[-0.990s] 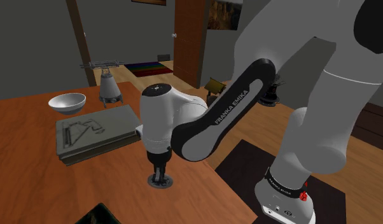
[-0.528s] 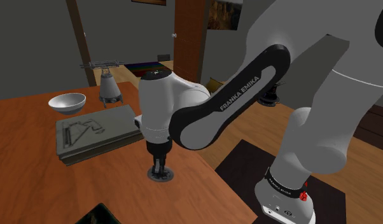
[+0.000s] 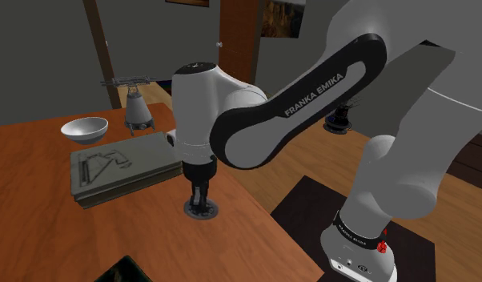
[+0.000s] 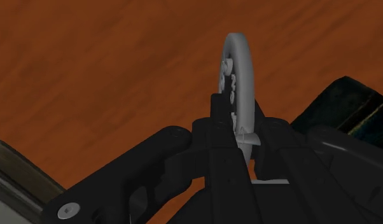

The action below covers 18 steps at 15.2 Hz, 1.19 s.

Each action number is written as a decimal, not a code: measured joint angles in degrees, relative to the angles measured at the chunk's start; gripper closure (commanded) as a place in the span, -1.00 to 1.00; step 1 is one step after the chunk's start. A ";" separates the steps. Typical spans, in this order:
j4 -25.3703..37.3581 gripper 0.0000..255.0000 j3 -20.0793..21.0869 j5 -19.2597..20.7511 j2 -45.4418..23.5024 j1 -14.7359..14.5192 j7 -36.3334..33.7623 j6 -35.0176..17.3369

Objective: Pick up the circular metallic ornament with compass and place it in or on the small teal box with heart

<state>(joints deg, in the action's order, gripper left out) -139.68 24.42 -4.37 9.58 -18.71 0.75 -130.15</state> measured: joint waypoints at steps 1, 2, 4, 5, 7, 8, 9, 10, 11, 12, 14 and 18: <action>0.11 1.00 -0.07 -0.32 0.71 -0.10 0.16 0.77; 0.63 1.00 -0.17 -0.38 0.98 -0.08 0.30 1.56; 1.50 1.00 -0.31 -0.76 2.04 -0.20 0.52 3.42; 1.94 1.00 -0.43 -0.84 2.36 -0.18 0.66 4.17; 2.50 1.00 -0.62 -1.08 3.10 -0.21 0.93 5.43; 3.40 1.00 -0.19 -0.94 2.63 -0.39 0.20 5.87; 4.99 1.00 0.64 -0.45 1.30 -0.64 -1.22 6.16; 6.38 1.00 1.37 0.01 0.13 -0.89 -2.55 6.46; 8.21 1.00 2.18 0.70 -1.44 -1.14 -4.09 6.79; 9.71 1.00 2.99 1.24 -2.67 -1.53 -5.68 7.16; 13.48 1.00 4.47 3.07 -6.26 -2.19 -8.96 7.67; 21.94 1.00 6.82 7.12 -13.33 -4.40 -15.60 10.09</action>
<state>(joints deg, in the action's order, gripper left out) -117.74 31.24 2.75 -3.75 -23.10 -14.86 -120.07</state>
